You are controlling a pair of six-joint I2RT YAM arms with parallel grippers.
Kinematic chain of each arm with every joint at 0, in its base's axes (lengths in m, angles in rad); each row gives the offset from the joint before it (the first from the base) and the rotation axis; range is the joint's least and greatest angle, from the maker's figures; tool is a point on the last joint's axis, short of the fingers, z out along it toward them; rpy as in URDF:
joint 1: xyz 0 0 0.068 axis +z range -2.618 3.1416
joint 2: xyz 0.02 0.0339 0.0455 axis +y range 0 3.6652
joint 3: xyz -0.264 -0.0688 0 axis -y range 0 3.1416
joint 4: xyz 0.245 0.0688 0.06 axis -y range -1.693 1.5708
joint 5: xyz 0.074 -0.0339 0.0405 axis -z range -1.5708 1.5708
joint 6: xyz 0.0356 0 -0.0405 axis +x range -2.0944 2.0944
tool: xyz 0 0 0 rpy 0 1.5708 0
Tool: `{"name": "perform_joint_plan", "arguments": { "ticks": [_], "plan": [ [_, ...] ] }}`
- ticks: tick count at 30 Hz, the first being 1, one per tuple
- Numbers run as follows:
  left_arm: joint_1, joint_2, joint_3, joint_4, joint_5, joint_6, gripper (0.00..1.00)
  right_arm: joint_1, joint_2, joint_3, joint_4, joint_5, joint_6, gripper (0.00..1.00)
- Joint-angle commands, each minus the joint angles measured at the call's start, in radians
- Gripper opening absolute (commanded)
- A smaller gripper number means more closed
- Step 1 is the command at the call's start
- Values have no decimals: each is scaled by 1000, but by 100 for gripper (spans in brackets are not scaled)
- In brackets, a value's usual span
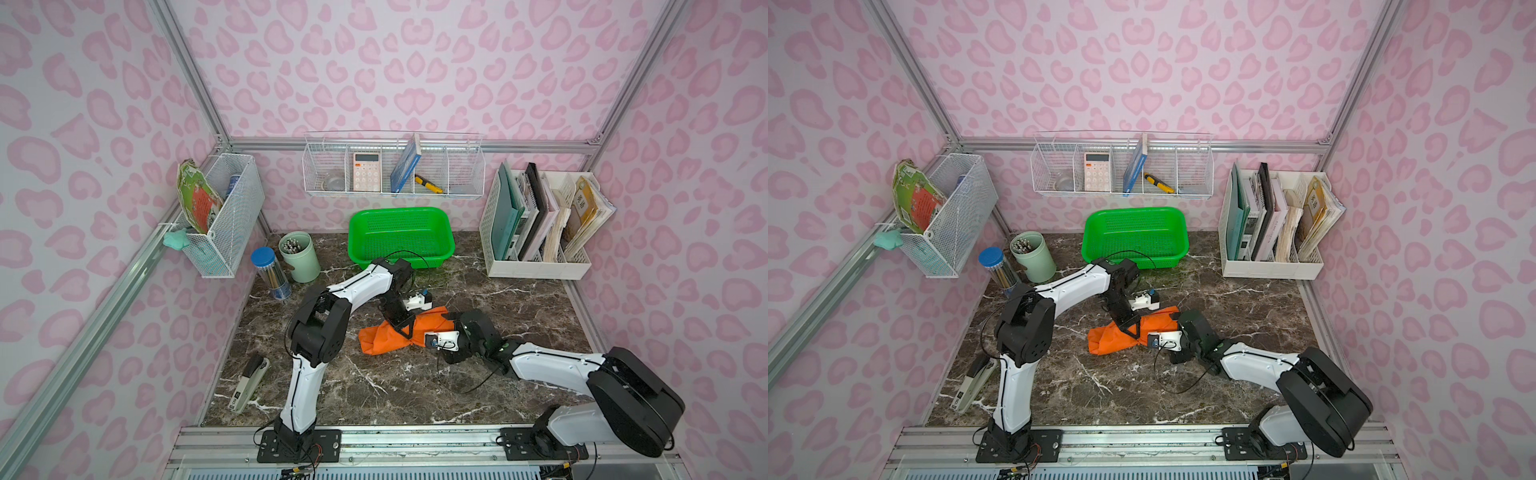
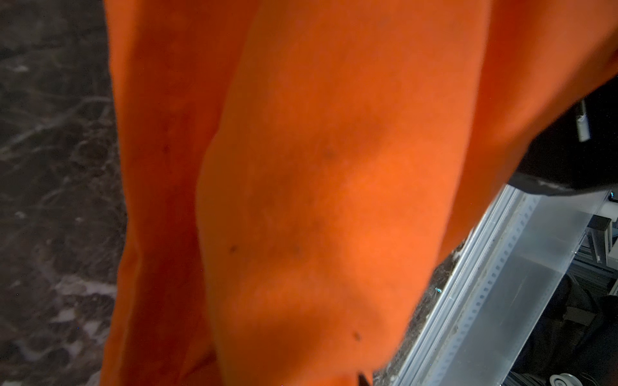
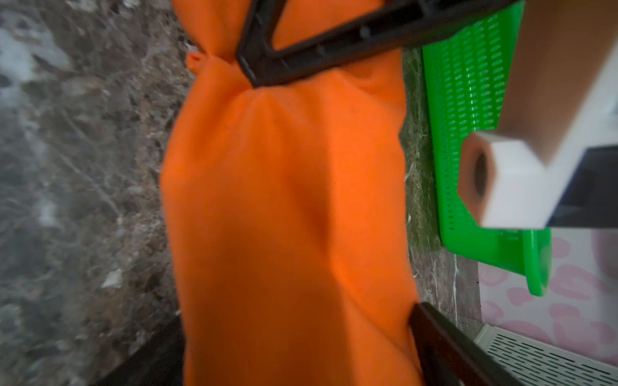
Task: Roll up the shorts
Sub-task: Roll the shorts at the center of the board.
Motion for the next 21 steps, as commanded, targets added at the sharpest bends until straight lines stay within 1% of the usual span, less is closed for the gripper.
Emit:
{"name": "perform_joint_plan", "arguments": {
  "ticks": [1,5,12,13,14,15,16,18,19,20,21],
  "plan": [
    [0,-3,-12,-8,10,0,16,-30,40,29,28,-48,-20,98],
    [0,-14,-27,14,0,-3,17,-49,77,53,7,-92,-36,97],
    [-2,-29,-49,50,-8,-11,18,-50,126,72,-44,-141,-15,81],
    [-1,-32,-52,55,-9,-12,19,-51,129,72,-46,-146,-12,74],
    [-1,-35,-53,57,-10,-13,20,-51,132,74,-53,-153,-8,59],
    [-2,-37,-54,60,-14,-17,21,-51,133,73,-58,-155,-6,47],
    [-2,-41,-57,61,-19,-19,23,-51,135,73,-58,-157,-1,40],
    [-3,-57,-71,84,-45,-29,27,-51,137,74,-61,-156,0,18],
    [-2,-68,-83,100,-58,-33,30,-51,138,77,-71,-154,2,8],
    [-3,-81,-98,121,-74,-40,34,-51,140,85,-85,-153,4,0],
    [-2,-97,-114,146,-89,-46,38,-49,141,92,-106,-148,7,0]
  ]
}}
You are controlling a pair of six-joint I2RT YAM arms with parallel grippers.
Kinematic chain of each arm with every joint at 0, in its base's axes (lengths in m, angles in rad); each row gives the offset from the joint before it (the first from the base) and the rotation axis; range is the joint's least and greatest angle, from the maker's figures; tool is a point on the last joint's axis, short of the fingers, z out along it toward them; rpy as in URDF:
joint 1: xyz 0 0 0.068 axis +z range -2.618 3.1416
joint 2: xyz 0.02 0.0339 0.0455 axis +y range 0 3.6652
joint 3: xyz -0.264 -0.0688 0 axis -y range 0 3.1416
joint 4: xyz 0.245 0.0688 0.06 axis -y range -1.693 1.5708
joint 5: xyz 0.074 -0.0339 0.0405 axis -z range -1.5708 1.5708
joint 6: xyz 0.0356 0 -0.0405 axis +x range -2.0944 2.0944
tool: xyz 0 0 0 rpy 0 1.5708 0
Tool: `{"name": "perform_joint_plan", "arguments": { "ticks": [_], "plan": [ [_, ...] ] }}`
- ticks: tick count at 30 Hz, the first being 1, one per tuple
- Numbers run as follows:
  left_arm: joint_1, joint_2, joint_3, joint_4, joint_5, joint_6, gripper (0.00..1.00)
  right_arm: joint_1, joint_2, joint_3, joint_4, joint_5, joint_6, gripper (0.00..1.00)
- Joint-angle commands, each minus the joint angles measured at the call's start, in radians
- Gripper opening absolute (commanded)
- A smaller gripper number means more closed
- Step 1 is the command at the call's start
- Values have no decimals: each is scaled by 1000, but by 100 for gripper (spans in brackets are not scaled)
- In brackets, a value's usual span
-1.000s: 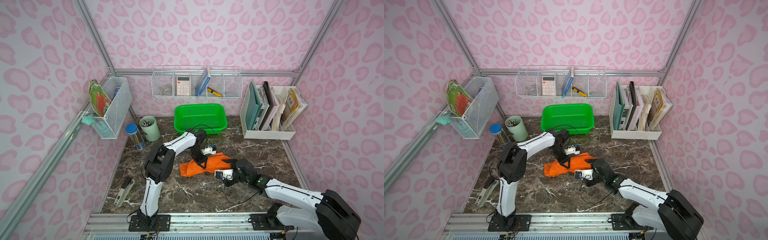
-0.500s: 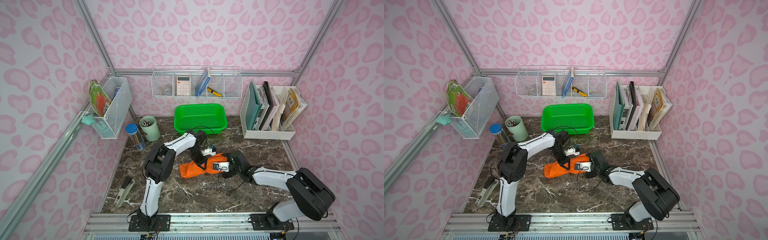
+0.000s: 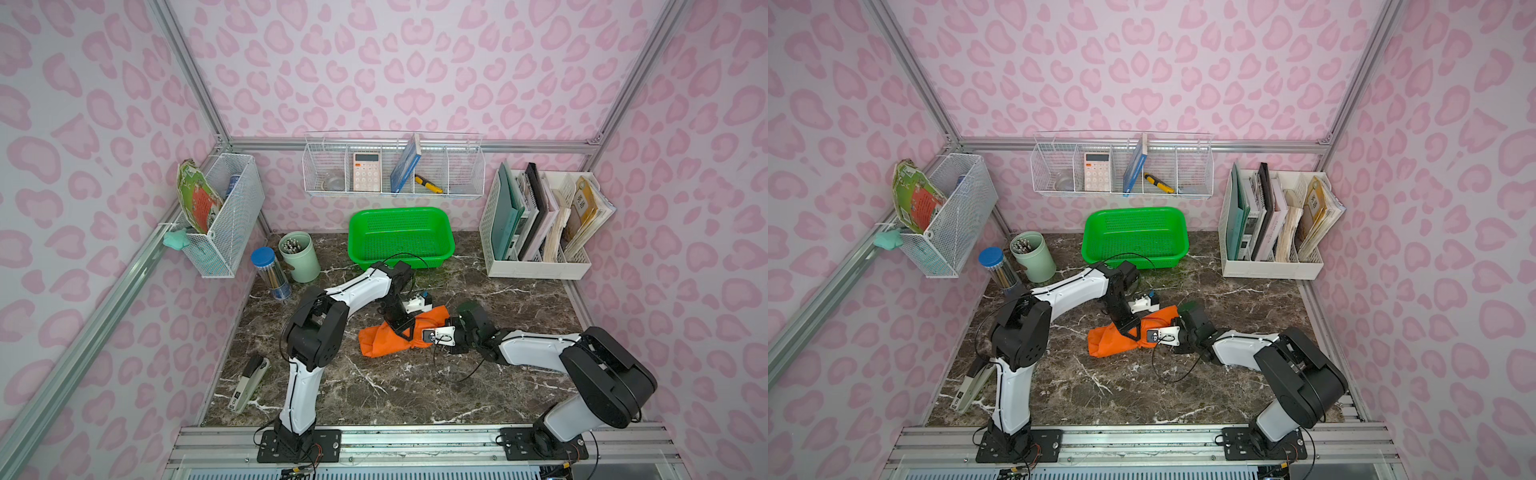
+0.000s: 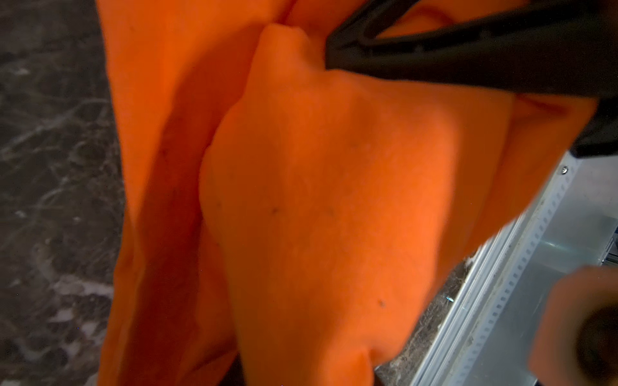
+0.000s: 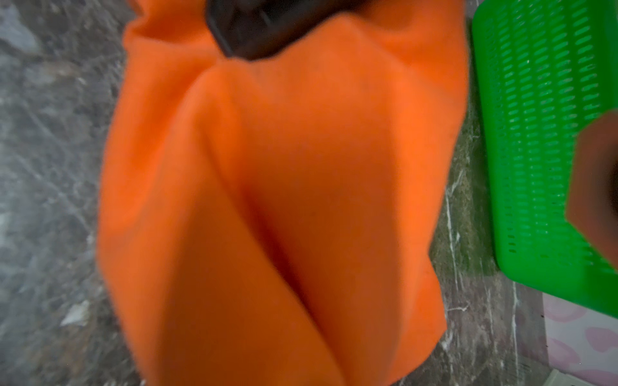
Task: Roll up the shorts
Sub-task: Roll the shorts at the center of the board.
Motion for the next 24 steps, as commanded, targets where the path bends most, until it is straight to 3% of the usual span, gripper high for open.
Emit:
{"name": "perform_joint_plan", "arguments": {
  "ticks": [1,9,14,17,19,24],
  "plan": [
    [3,-45,-41,74,-75,-31,43,1,6,20,-79,-7,22,0],
    [5,-277,-228,344,-243,-79,74,-1,-18,28,-165,-1,69,0],
    [9,-370,-264,384,-318,-83,90,1,-21,39,-189,28,78,0],
    [8,-428,-301,410,-332,-83,92,3,-40,26,-184,28,90,0],
    [9,-469,-346,434,-327,-71,99,1,-60,8,-170,30,98,0],
    [3,-545,-456,435,-322,-3,99,-9,-79,-12,-170,33,101,0]
  ]
}}
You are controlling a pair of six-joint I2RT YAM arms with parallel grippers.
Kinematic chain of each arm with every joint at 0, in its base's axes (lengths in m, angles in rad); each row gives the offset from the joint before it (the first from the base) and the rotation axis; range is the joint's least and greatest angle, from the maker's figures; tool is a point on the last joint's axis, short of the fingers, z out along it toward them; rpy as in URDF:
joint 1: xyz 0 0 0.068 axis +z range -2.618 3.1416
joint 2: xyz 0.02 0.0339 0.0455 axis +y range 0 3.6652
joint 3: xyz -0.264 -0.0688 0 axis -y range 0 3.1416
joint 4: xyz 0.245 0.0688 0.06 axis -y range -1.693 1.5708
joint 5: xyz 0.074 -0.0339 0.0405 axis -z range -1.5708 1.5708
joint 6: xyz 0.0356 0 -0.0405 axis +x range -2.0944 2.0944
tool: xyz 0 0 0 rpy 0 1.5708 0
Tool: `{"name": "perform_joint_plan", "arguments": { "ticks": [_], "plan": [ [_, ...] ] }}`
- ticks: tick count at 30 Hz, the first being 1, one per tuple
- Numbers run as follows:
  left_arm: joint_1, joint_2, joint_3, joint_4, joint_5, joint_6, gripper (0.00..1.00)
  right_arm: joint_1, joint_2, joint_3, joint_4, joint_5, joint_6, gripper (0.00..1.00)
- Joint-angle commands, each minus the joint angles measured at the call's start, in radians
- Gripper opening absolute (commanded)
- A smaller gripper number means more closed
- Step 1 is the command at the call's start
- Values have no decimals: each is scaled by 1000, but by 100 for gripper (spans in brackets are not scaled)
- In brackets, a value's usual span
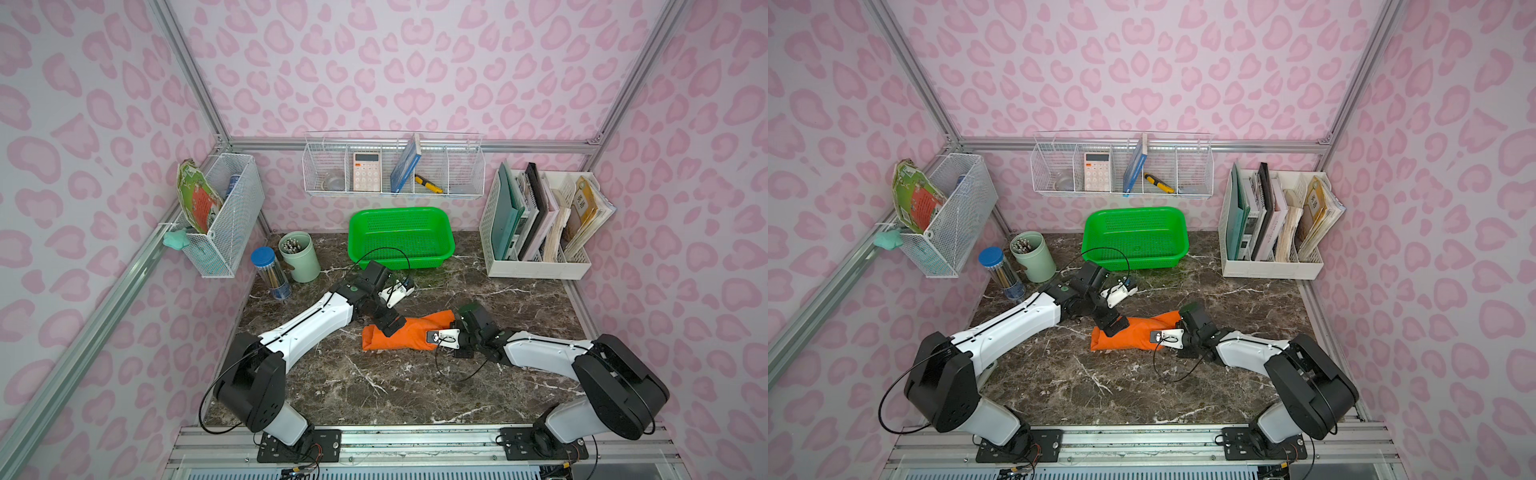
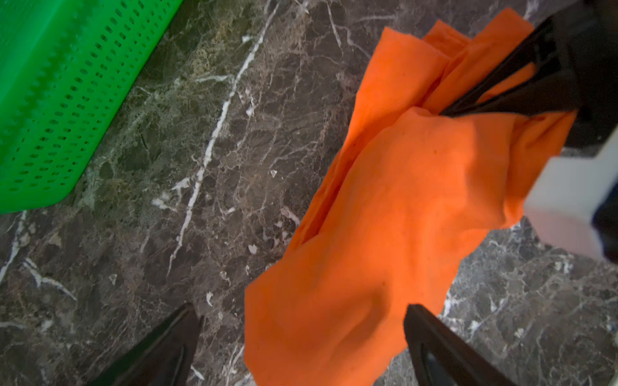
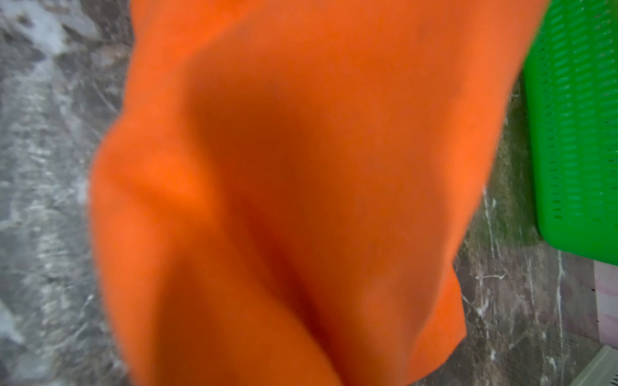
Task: Roll up the shorts
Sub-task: Roll the shorts at the center of the board, then pick up the shorts from the center of the board.
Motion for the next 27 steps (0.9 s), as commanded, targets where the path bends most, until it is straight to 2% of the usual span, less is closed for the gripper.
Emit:
{"name": "perform_joint_plan", "arguments": {
  "ticks": [1,5,13,23,27],
  "plan": [
    [-3,-36,-45,17,14,52,99,-6,-3,-2,-26,14,17,0],
    [-31,-59,-75,45,25,63,100,-11,-2,3,-33,8,17,0],
    [-107,3,-97,67,-10,113,99,-16,1,4,-37,-4,17,0],
    [-125,128,-119,157,-31,108,99,-28,5,5,-39,-23,17,0],
    [-124,176,-104,132,-14,103,99,-28,11,1,-30,-23,18,0]
  ]
}}
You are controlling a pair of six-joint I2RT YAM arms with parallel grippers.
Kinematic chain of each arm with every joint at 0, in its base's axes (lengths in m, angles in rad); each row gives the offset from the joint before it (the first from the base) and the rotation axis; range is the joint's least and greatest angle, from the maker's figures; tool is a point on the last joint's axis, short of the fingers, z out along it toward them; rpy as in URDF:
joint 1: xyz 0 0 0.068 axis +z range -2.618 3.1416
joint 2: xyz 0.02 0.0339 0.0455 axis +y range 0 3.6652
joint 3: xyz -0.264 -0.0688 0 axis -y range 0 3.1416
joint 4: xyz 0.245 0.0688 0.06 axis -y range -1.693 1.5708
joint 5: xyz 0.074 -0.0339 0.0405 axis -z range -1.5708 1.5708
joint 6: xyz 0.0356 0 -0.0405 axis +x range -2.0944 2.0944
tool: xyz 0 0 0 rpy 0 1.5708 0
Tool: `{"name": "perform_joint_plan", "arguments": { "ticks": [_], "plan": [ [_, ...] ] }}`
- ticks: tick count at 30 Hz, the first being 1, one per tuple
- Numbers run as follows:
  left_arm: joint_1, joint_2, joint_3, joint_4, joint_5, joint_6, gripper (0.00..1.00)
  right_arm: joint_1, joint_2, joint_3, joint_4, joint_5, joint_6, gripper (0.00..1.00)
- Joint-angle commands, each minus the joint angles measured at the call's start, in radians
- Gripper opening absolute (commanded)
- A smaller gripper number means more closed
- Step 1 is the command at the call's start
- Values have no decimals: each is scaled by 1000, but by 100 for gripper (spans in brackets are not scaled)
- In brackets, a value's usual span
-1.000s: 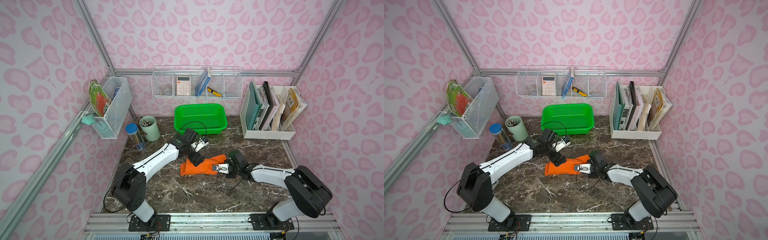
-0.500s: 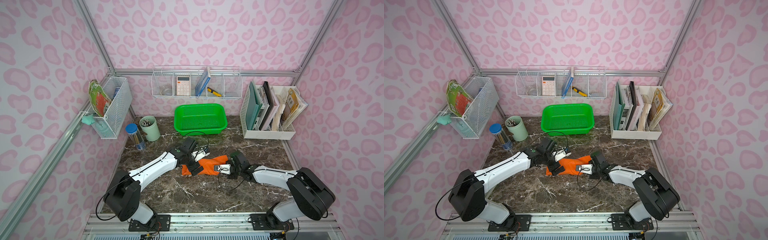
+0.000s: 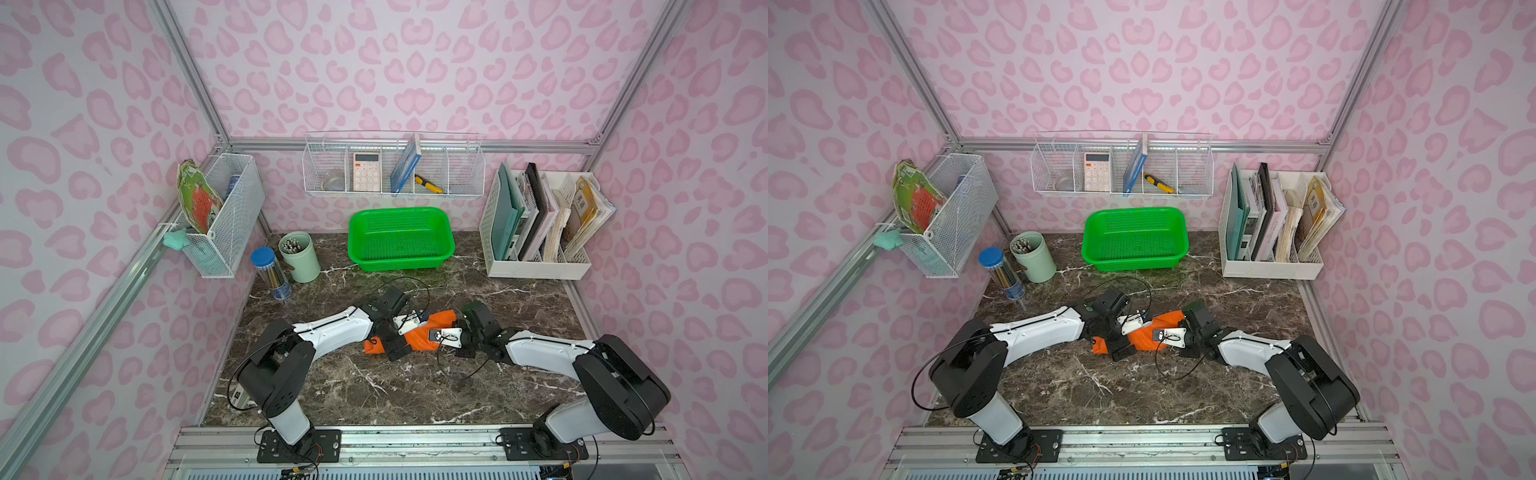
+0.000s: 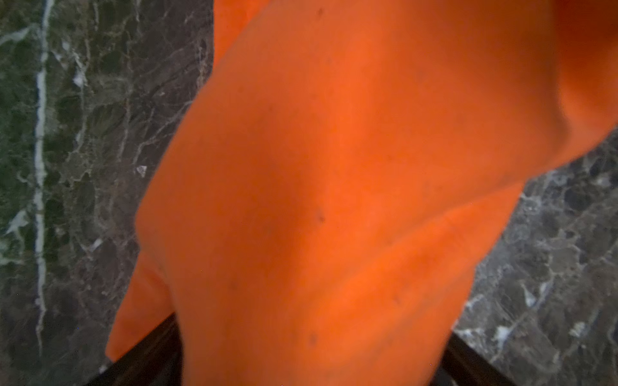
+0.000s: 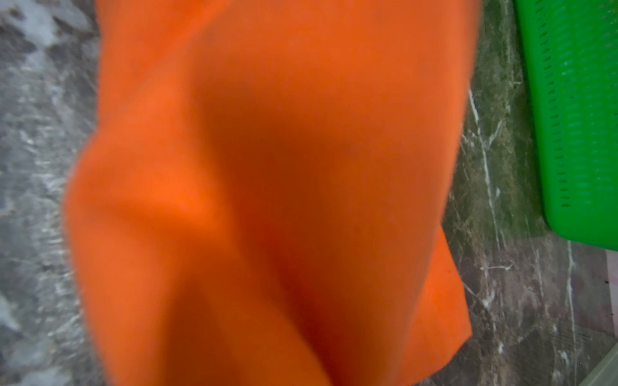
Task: Roll up the shorts
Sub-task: Pick up the shorts from the center of the board.
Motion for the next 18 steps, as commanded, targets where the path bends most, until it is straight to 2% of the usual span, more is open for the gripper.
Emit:
{"name": "perform_joint_plan", "arguments": {
  "ticks": [1,8,10,12,15,18],
  "plan": [
    [0,27,8,-10,12,-1,98,-2,9,0,-26,4,14,0],
    [6,102,60,-72,11,-12,85,-5,15,0,-24,-2,18,0],
    [9,117,76,-92,17,-13,79,-5,14,0,-26,1,20,0],
    [11,127,87,-109,20,-15,67,-6,10,0,-27,5,19,0],
    [11,139,98,-120,17,-18,39,-8,5,-2,-26,4,24,0],
    [12,151,103,-130,8,-19,25,-8,2,-6,-18,4,26,0]
  ]
}}
